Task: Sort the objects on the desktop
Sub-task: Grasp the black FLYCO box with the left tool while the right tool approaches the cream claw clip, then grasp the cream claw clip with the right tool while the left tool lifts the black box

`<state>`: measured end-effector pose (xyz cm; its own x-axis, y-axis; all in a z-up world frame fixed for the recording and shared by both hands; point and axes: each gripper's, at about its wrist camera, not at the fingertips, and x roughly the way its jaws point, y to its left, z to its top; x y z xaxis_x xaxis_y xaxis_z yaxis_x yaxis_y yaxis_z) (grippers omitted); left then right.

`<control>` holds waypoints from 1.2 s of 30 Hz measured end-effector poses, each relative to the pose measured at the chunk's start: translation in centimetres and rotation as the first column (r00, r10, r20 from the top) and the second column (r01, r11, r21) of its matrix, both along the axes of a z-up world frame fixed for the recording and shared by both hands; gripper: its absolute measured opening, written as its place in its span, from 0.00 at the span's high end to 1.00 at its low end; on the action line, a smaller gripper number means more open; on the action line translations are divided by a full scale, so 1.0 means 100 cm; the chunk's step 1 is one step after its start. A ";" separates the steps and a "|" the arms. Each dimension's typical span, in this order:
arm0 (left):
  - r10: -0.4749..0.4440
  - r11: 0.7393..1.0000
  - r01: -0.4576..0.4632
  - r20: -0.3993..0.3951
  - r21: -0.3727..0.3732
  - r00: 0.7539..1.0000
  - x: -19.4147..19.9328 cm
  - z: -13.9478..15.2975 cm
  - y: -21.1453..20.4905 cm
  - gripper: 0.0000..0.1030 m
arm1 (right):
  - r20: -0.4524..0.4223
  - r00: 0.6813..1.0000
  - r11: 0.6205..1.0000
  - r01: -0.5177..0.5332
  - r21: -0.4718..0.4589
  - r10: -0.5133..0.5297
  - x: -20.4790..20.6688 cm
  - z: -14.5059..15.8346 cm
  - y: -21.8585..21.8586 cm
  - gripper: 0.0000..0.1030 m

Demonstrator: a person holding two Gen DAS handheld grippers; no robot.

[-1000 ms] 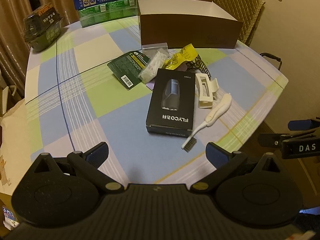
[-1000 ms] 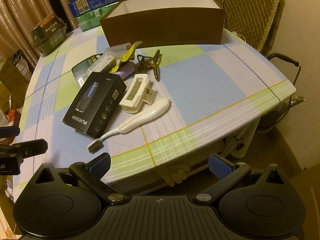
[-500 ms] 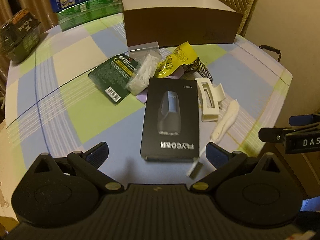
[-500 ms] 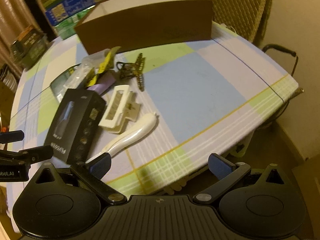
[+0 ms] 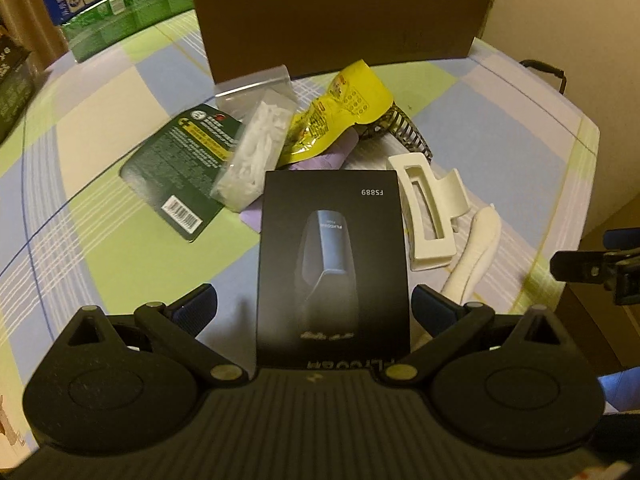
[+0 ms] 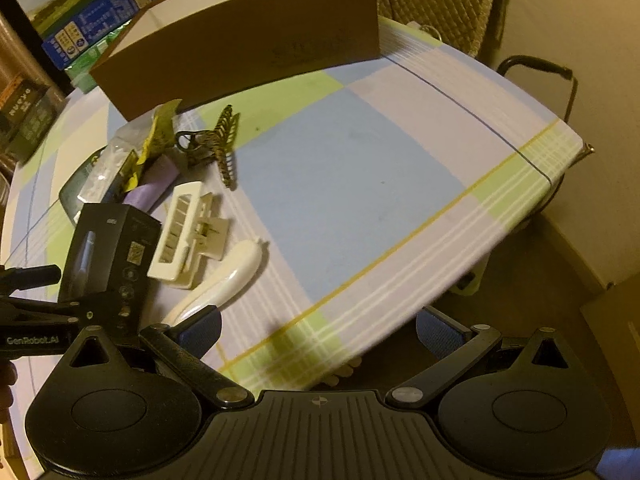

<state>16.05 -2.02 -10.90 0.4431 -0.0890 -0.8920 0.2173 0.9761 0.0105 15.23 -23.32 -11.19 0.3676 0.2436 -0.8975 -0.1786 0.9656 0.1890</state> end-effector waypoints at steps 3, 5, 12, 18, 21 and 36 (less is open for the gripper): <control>-0.003 1.000 0.003 0.000 0.001 1.000 0.005 -0.005 -0.003 0.01 | -0.005 1.000 1.000 0.001 -0.002 -0.001 0.001 -0.001 0.000 0.02; -0.005 1.000 0.005 0.004 0.004 1.000 0.009 -0.008 -0.005 0.06 | -0.006 1.000 1.000 0.000 -0.003 0.000 0.002 -0.001 0.000 0.02; -0.018 1.000 0.018 0.009 -0.022 1.000 0.013 -0.014 -0.009 0.26 | 0.001 1.000 1.000 -0.012 -0.004 0.012 0.003 0.000 0.004 0.02; 0.000 0.999 0.002 0.043 -0.048 0.999 0.002 -0.005 -0.001 0.26 | 0.022 0.999 0.999 -0.043 0.010 0.042 0.004 0.002 0.013 0.02; 0.024 0.998 -0.020 0.062 -0.059 0.998 -0.007 0.004 0.008 0.26 | 0.055 0.996 0.997 -0.068 0.028 0.066 0.005 0.006 0.021 0.02; 0.217 0.976 -0.214 0.100 -0.039 0.971 -0.032 0.029 0.063 0.26 | 0.113 0.967 0.973 -0.230 -0.004 0.229 0.029 -0.011 0.100 0.22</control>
